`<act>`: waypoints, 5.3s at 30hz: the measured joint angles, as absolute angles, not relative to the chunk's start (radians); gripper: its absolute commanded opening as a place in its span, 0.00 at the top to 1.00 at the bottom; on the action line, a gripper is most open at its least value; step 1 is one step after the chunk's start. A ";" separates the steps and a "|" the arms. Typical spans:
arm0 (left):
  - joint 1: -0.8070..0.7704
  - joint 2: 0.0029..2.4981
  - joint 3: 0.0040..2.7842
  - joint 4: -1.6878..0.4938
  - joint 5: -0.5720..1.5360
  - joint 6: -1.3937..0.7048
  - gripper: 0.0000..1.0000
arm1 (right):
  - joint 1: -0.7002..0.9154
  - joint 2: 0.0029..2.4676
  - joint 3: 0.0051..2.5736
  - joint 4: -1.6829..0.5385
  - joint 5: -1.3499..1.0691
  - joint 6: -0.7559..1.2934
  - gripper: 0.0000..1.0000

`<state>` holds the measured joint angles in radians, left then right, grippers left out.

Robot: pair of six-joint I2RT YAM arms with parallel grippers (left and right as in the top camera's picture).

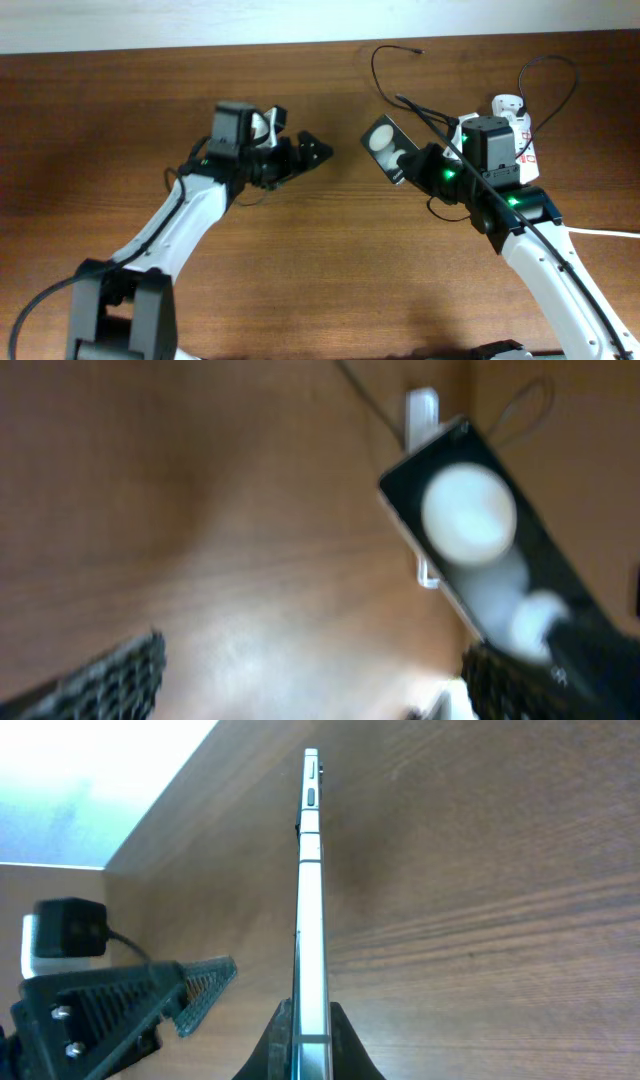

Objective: Plug charger to phone and switch on socket

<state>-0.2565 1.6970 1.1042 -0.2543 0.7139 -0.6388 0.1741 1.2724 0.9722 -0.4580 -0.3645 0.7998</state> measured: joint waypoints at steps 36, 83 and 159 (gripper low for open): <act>-0.269 1.674 0.828 0.593 0.508 -1.458 0.99 | 0.381 1.658 0.984 0.289 -0.540 1.354 0.96; -0.159 1.674 0.821 0.356 0.894 -1.887 1.00 | 0.283 1.194 0.984 -0.901 -0.138 0.590 0.07; -0.111 1.674 0.823 0.409 1.132 -1.641 1.00 | 0.466 1.545 1.144 -0.820 0.012 0.479 0.01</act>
<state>-0.1108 1.6737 0.8227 0.4088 1.1316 -1.6409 0.4656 1.5452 1.1439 -0.8200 0.0120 0.4793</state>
